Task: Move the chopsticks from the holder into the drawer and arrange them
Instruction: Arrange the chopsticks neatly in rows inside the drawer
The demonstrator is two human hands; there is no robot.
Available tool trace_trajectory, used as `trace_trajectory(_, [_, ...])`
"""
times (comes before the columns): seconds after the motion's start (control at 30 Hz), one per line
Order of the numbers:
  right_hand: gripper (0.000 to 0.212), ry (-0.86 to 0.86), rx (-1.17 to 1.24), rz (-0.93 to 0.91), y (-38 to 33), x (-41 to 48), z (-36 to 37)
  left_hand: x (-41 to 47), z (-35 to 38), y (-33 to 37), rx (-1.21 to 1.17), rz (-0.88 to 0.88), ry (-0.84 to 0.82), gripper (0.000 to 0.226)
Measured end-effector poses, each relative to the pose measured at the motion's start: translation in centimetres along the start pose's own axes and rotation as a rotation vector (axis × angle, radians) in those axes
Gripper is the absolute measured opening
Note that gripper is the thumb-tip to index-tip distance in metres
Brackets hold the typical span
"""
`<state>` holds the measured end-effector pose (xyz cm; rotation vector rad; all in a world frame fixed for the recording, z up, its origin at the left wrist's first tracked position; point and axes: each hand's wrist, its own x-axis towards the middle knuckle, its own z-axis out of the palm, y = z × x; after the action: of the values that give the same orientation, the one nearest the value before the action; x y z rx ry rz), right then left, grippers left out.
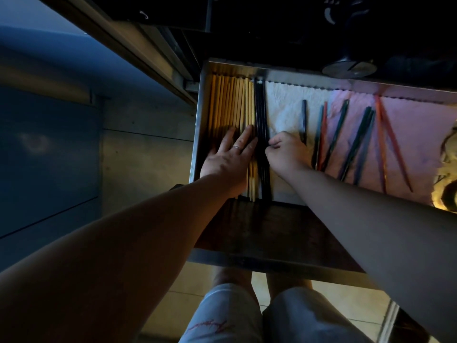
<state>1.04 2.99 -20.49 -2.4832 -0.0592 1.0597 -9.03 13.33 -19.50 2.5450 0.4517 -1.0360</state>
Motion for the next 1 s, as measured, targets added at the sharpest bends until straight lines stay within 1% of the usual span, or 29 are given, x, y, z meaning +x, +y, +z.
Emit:
trace_trajectory(0.17, [0.025, 0.003, 0.01, 0.004, -0.3, 0.0, 0.0, -0.1, -0.1, 0.3, -0.012, -0.017, 0.014, 0.085])
trace_trajectory(0.3, [0.022, -0.035, 0.04, -0.003, 0.1, -0.1, -0.6, -0.1, -0.2, 0.7, -0.011, -0.03, 0.01, 0.089])
trace_trajectory(0.4, [0.022, -0.027, 0.042, -0.005, 0.8, -0.4, -1.5, -0.4, -0.3, 1.4, 0.0, -0.02, 0.022, 0.089])
trace_trajectory(0.6, [0.025, 0.043, 0.01, -0.075, 3.1, -1.1, -4.3, -0.4, -0.6, 4.4, 0.021, 0.016, 0.067, 0.077])
trace_trajectory(0.7, [0.025, 0.08, 0.005, -0.125, 4.9, -1.2, -6.3, -0.3, -1.0, 6.8, -0.047, 0.025, 0.111, 0.064])
trace_trajectory(0.83, [0.026, 0.108, -0.034, -0.12, 7.6, -1.2, -8.6, 0.2, -1.2, 10.0, -0.152, 0.007, 0.144, 0.049])
trace_trajectory(0.9, [0.026, 0.129, -0.062, -0.13, 8.9, -0.9, -9.7, 0.7, -1.2, 11.6, -0.26, -0.025, 0.118, 0.045])
trace_trajectory(1.0, [0.026, 0.113, -0.087, -0.118, 11.0, -0.7, -11.2, 1.4, -0.8, 13.8, -0.487, -0.12, 0.089, 0.037])
